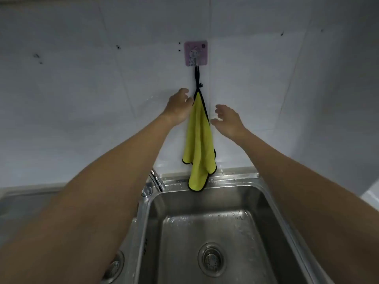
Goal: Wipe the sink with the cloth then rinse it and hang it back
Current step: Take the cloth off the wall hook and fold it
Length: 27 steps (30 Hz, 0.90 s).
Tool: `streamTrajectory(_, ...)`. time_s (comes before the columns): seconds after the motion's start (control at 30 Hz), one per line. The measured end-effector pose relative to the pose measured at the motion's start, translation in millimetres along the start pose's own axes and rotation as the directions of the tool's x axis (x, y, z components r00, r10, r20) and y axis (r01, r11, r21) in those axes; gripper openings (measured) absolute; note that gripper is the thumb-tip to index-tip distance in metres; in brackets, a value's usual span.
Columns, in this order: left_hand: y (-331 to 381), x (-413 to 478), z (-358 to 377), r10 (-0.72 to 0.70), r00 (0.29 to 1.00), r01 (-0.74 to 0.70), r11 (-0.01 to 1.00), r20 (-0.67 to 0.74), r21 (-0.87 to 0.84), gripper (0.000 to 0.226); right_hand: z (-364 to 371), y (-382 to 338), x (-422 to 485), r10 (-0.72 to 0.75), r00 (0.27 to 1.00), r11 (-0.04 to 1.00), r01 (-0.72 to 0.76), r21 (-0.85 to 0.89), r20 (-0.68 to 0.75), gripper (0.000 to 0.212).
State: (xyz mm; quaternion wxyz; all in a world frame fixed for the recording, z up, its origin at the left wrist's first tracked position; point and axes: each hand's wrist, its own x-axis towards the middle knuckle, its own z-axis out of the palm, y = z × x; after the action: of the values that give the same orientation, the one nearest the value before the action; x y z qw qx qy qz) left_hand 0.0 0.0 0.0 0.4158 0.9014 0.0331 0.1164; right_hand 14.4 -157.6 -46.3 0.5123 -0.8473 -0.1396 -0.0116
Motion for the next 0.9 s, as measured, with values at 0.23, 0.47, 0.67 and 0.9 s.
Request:
streamTrajectory(0.23, 10, 23, 11, -0.016, 0.998, 0.010, 0.996, -0.058, -0.089, 0.042, 10, 6, 30, -0.033, 0.999, 0.998, 0.031, 0.046, 0.027, 0.056)
streamTrajectory(0.47, 3, 33, 13, 0.021, 0.999, -0.025, 0.995, -0.042, -0.097, 0.012, 24, 19, 31, -0.033, 0.986, 0.997, 0.043, -0.057, 0.162, 0.037)
streamTrajectory(0.67, -2, 31, 13, -0.021, 0.999, 0.017, 0.986, -0.026, -0.165, 0.029, 23, 84, 5, 0.158, 0.894, 0.854, 0.090, -0.513, 0.420, 0.017)
streamTrajectory(0.9, -1, 19, 23, -0.003, 0.983, -0.049, 0.958, -0.182, -0.281, 0.022, 3, 141, -36, 0.222, 0.935, 0.959, -0.159, -0.234, 0.276, 0.028)
